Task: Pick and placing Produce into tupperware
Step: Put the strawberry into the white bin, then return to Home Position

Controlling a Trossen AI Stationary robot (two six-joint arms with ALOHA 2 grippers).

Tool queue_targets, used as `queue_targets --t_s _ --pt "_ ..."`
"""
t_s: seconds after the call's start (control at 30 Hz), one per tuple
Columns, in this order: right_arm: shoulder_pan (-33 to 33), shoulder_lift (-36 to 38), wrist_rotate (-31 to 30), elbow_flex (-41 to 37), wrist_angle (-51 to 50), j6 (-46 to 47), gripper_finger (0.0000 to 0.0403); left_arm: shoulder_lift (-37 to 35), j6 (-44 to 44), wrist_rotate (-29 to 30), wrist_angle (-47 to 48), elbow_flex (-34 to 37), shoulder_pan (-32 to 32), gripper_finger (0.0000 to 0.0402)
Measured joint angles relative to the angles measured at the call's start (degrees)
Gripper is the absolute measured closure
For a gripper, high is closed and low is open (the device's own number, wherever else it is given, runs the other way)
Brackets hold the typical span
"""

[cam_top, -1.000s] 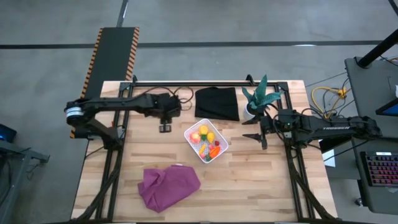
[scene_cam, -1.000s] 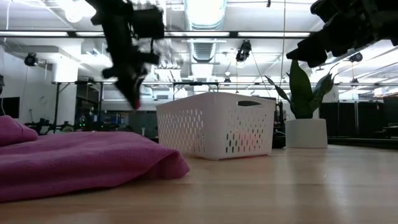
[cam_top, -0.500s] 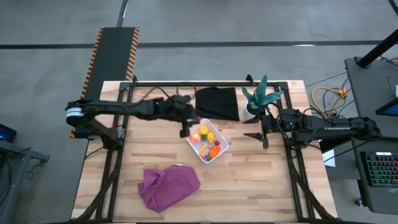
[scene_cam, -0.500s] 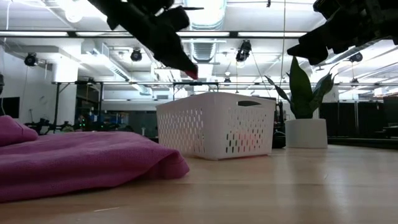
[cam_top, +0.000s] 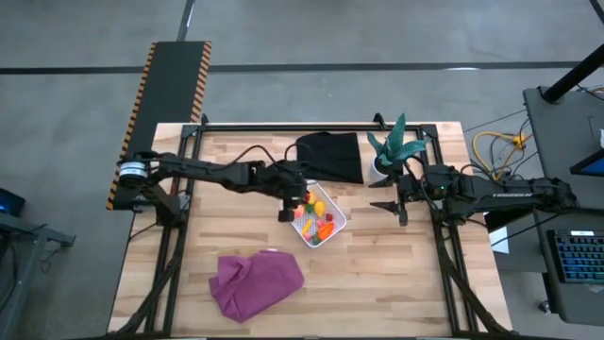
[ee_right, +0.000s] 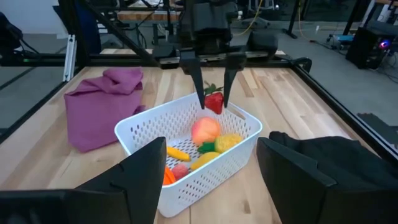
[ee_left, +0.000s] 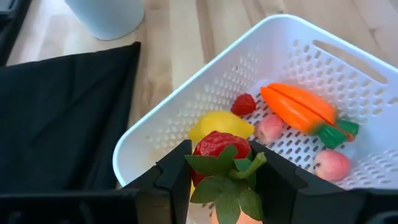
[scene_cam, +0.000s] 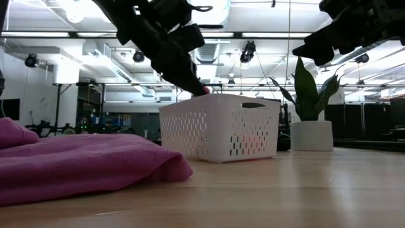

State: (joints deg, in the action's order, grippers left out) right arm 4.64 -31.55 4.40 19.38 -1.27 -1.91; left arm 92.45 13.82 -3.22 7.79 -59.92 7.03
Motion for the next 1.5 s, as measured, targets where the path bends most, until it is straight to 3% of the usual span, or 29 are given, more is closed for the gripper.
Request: queue_targets --t_s 0.17,0.47,0.6,0.77,0.87,1.03,1.13,1.33,1.5 --pt "0.0 0.02 0.0 0.0 -0.03 0.0 0.0163 -0.01 -1.21 -0.21 0.08 0.04 0.04 0.0258" --pt "0.0 0.0 0.0 0.0 -0.01 0.0 0.016 -0.14 -2.8 -0.16 -0.21 0.03 0.04 0.0115" --pt "0.0 0.0 0.01 0.0 0.05 -0.04 0.0163 -0.3 -2.76 -0.5 -10.19 -0.17 -0.06 0.0099" --pt "0.0 0.0 0.0 0.0 0.45 -0.04 0.0159 -2.58 2.25 -3.46 -25.72 -0.33 -0.35 0.0151" --pt "0.0 0.0 0.0 0.0 0.49 -0.03 0.0159 -6.3 5.11 -2.3 -24.46 0.2 -0.01 0.0208" --pt "0.0 -0.04 0.0 0.0 0.64 -0.04 0.0164 -15.82 8.21 6.97 -18.84 2.62 0.2 0.0325" --pt "0.02 -0.11 0.0 0.0 0.74 -0.04 0.0165 -22.68 8.55 8.31 -16.95 5.82 -0.35 0.0386" --pt "0.02 -0.09 0.0 0.0 0.69 -0.03 0.0161 -38.35 7.62 8.9 -17.16 15.58 -2.66 0.0399" --pt "0.02 -0.09 0.0 0.0 0.69 -0.02 0.0164 -52.12 7.55 17.26 -15.89 23.73 -6.15 0.0401"
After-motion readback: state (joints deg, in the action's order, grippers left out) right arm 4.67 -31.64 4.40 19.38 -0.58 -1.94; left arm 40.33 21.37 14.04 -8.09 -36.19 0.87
